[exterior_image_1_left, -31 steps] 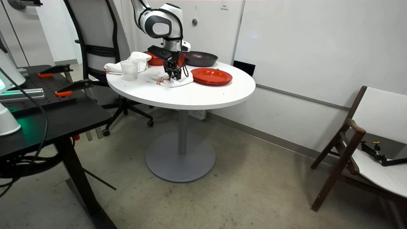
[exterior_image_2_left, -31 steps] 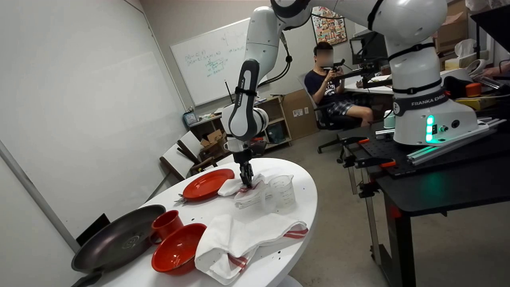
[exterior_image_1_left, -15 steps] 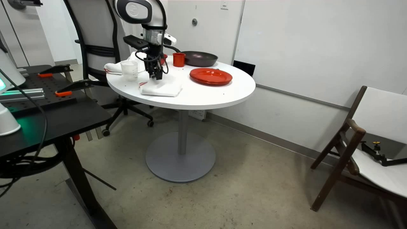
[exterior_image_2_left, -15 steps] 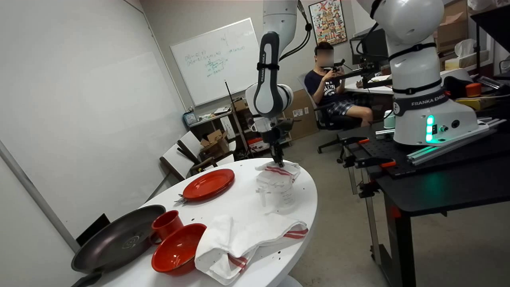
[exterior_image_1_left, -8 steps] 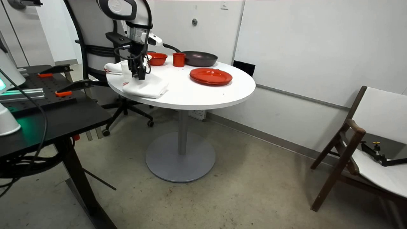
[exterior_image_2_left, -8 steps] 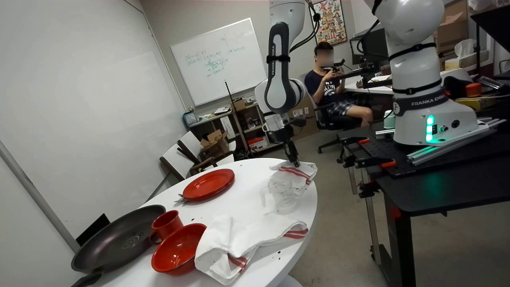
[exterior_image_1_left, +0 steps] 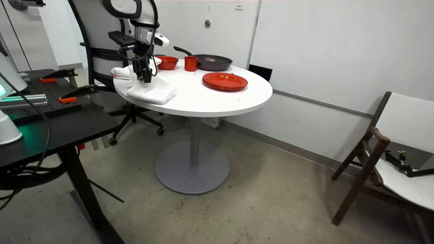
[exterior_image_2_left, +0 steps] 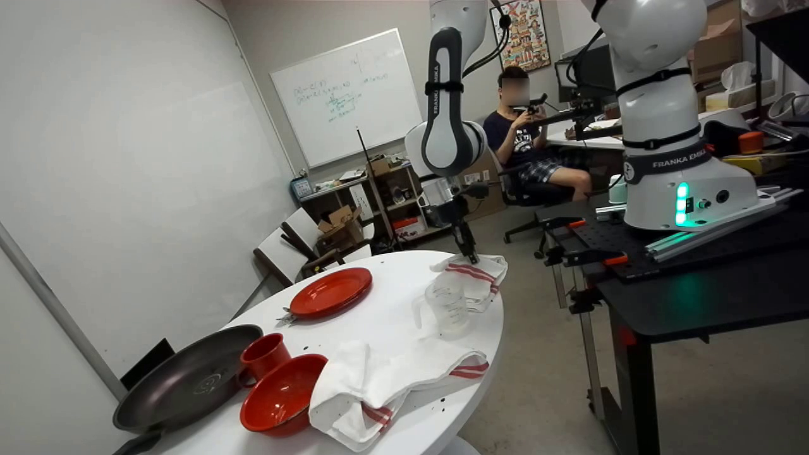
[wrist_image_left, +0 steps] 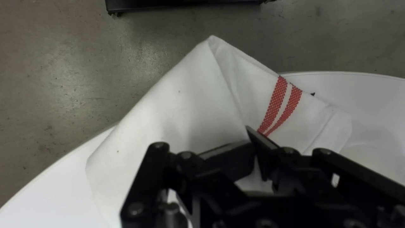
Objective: Use the towel to wipe the table.
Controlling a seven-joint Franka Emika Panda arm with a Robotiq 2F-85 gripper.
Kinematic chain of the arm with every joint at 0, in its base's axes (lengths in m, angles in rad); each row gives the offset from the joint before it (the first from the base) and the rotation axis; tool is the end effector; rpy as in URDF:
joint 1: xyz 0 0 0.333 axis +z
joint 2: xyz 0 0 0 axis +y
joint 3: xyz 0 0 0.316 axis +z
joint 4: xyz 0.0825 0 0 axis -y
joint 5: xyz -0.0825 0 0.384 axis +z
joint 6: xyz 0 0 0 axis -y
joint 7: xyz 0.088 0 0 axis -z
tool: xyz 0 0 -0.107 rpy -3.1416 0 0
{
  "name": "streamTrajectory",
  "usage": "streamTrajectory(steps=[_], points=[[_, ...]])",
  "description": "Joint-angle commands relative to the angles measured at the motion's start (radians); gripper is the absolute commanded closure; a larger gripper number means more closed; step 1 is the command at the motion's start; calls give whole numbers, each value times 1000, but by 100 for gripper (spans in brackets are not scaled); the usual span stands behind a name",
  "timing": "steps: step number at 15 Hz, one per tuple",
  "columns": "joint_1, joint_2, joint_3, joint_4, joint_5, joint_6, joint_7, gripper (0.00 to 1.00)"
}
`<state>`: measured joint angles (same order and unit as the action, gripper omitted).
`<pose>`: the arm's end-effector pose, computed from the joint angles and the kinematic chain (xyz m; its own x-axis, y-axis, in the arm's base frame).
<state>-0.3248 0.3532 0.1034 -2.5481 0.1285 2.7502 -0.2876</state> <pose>0.4185 -0.0949 0.1292 0.9902 -0.0525 -0.1297 -0.0666 -0.9920 -0.1073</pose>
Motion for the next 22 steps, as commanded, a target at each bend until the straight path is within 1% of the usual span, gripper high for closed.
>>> streamTrajectory(steps=[1,6,12,17,22], points=[[22,0,-9,53,16,-3,-46,100],[32,34,-6,176,22,6,-51,100],[38,69,3,229,27,4,-51,100],[29,126,45,264,51,10,-66,100],[28,206,89,345,66,16,-58,100]])
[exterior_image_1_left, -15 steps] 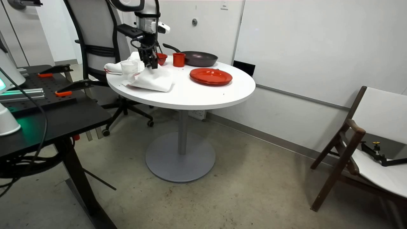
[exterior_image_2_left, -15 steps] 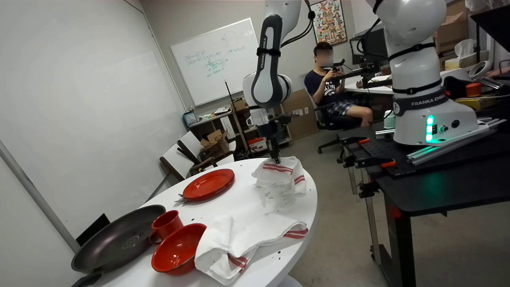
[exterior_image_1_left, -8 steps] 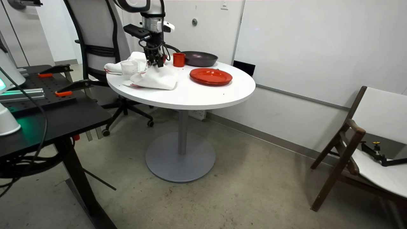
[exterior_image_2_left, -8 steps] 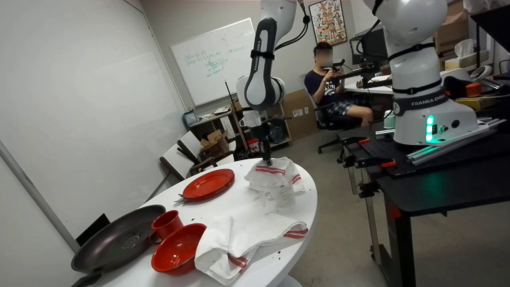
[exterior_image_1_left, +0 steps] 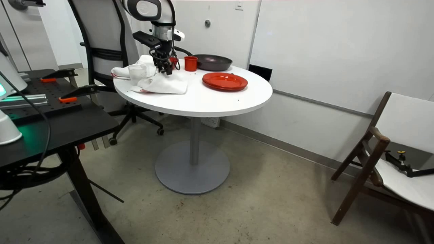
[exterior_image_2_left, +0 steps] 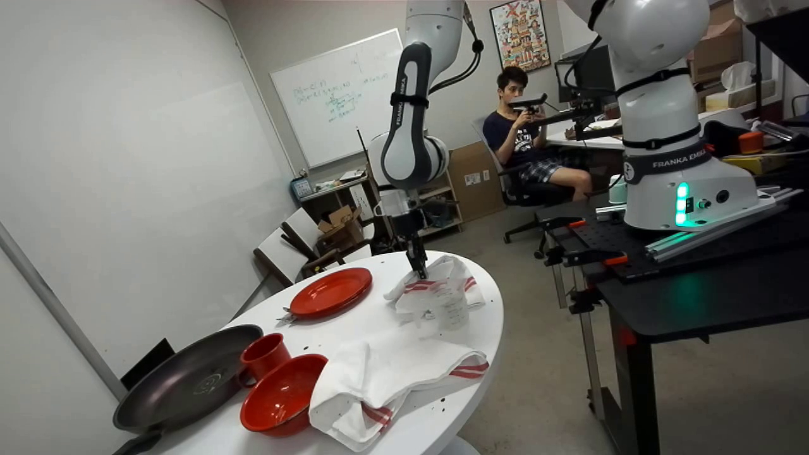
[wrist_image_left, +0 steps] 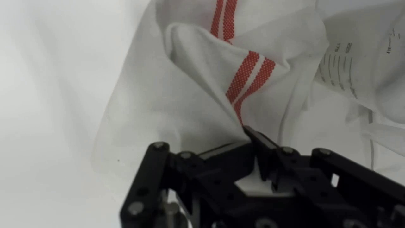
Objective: Use the towel to wipe the table.
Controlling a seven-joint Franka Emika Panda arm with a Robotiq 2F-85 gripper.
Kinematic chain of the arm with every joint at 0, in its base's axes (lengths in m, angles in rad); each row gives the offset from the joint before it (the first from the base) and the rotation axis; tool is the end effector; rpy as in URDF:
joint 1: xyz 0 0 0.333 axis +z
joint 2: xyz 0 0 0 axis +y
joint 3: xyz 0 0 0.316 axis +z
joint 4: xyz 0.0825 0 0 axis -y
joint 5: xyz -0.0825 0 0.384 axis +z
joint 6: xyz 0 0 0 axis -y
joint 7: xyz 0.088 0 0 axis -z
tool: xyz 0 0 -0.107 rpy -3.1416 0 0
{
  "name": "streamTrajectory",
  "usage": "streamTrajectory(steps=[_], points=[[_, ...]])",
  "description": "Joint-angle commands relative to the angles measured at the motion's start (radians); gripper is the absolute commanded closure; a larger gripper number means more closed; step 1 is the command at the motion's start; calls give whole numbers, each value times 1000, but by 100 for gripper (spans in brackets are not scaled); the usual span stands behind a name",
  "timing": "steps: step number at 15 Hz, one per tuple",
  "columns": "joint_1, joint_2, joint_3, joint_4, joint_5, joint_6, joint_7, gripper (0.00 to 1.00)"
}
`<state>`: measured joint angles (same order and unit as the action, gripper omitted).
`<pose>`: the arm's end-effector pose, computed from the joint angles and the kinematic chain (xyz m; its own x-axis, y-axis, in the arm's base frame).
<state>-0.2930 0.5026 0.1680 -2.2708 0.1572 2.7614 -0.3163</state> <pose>0.5229 -0.0672 0.1366 0.9995 0.0232 0.0217 0.0260 -0.9903 -0.1366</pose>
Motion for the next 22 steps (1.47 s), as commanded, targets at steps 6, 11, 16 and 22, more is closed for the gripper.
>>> streamTrajectory(steps=[6,11,16,22], points=[[-15,102,47,142,32,-8,-33,75],[-45,56,58,131,41,-31,-45,45],[-92,-33,88,115,86,-47,-90,10],[-136,-210,112,84,263,-84,-202,0]])
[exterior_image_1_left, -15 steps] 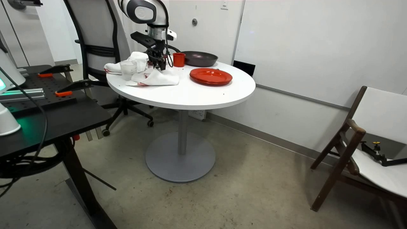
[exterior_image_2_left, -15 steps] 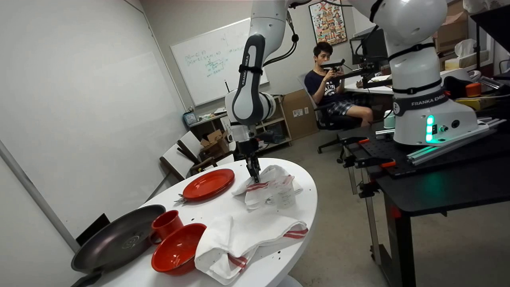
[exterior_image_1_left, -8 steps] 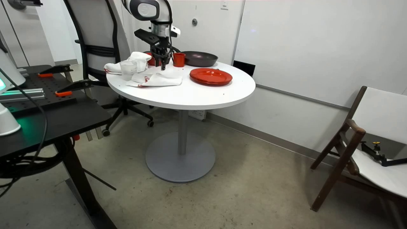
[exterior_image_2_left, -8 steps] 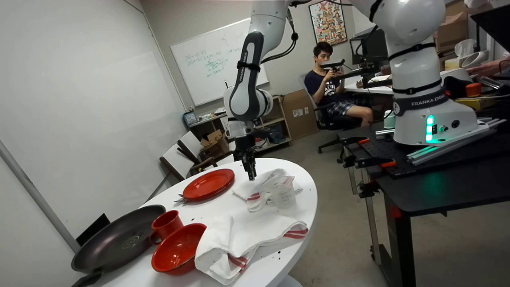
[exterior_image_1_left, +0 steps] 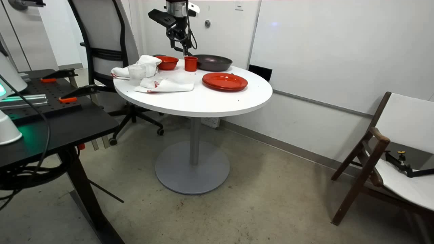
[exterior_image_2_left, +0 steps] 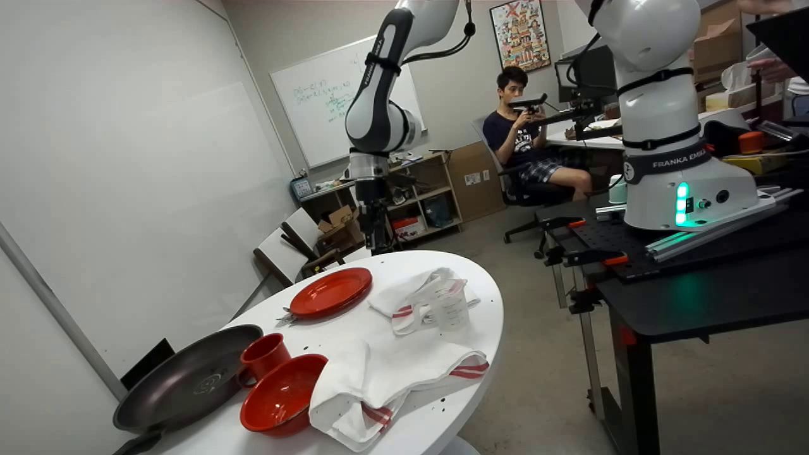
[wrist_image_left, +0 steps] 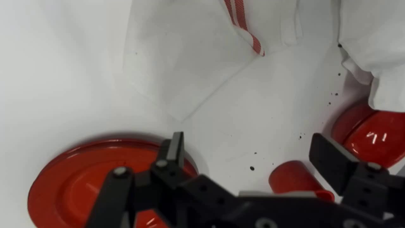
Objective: Use the towel to wipe the table.
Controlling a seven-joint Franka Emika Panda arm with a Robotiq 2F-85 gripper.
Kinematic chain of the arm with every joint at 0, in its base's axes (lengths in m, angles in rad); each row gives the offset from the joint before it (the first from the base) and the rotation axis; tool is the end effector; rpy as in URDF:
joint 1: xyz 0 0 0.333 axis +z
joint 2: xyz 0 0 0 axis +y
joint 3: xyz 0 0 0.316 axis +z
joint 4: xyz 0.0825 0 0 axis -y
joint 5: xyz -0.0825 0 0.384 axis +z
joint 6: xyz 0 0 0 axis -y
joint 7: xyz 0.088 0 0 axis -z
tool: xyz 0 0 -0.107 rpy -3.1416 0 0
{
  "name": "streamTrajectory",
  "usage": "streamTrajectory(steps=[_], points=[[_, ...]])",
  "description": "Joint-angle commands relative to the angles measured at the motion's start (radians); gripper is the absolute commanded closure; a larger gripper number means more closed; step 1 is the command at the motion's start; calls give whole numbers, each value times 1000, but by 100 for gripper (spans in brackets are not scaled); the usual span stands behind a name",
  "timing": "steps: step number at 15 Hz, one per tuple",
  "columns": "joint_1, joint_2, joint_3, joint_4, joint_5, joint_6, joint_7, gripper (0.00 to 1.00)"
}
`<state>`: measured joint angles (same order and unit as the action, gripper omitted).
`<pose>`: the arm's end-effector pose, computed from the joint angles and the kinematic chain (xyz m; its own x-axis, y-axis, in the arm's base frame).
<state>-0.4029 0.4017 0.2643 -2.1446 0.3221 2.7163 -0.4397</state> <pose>0.5801 -0.0943 0.2350 0.9725 -0.0343 0.2305 0.0122 -0.9802 -0.1974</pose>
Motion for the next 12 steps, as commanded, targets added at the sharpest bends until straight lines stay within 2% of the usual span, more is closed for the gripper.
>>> streamTrajectory(steps=[1,5,8,10,12], points=[[-34,-141,17,-45,144,-53,-118,0],[-6,-271,-39,-64,305,-94,-254,0],[43,-377,-119,-101,432,-127,-342,0],[88,-444,-186,-139,465,-157,-376,0],[131,-510,-247,-185,449,-184,-383,0]])
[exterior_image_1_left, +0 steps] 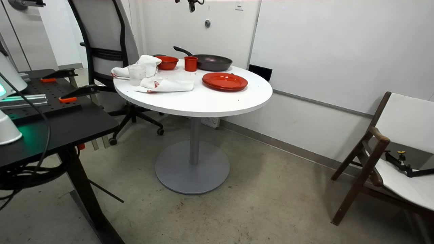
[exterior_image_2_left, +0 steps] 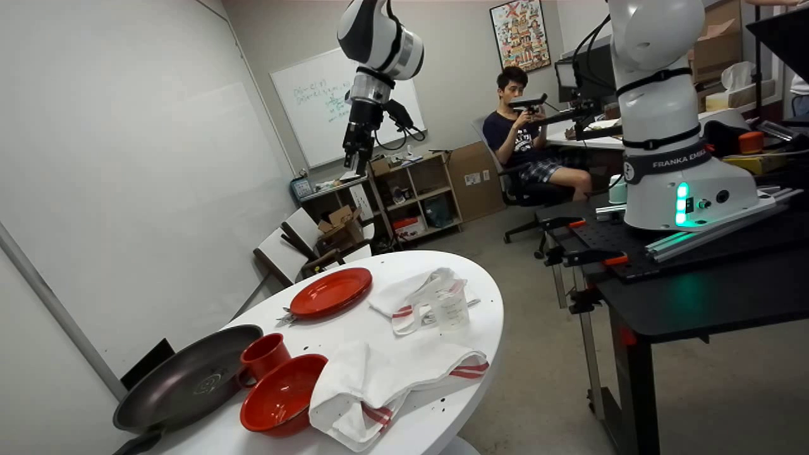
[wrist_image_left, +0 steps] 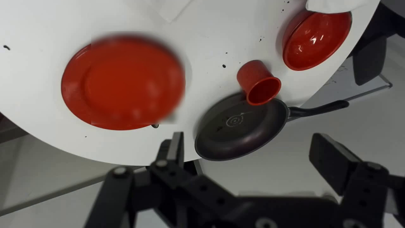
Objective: Use the towel to wipe the table.
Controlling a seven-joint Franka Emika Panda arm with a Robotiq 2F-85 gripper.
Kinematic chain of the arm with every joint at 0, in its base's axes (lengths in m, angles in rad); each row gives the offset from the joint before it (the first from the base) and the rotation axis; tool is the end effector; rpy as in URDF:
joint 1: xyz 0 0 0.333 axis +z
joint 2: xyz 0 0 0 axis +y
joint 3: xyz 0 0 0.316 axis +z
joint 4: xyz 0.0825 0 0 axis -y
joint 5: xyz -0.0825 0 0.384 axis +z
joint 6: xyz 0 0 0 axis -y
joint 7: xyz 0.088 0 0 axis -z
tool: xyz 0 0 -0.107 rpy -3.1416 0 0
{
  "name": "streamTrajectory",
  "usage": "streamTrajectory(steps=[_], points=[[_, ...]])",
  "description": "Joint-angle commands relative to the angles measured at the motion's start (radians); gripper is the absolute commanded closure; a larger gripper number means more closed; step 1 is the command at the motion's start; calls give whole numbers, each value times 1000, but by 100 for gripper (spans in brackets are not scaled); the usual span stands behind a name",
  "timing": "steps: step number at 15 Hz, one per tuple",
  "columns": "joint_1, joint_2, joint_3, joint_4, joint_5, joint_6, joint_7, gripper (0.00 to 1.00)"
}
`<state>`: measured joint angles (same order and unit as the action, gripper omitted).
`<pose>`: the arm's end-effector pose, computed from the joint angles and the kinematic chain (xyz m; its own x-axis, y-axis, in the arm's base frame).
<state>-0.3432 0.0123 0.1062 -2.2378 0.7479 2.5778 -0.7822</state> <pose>0.5336 -0.1410 0.3944 0.8733 -0.0995 0.4770 0.0398 -0.9611 -0.2734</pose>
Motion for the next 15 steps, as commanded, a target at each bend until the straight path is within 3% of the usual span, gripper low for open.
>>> streamTrajectory(steps=[1,7,15], points=[[91,-157,-118,-118,9,-62,-41,0],[174,-371,-223,-284,-89,-163,3,0],[185,-604,-236,-443,-496,-257,217,0]])
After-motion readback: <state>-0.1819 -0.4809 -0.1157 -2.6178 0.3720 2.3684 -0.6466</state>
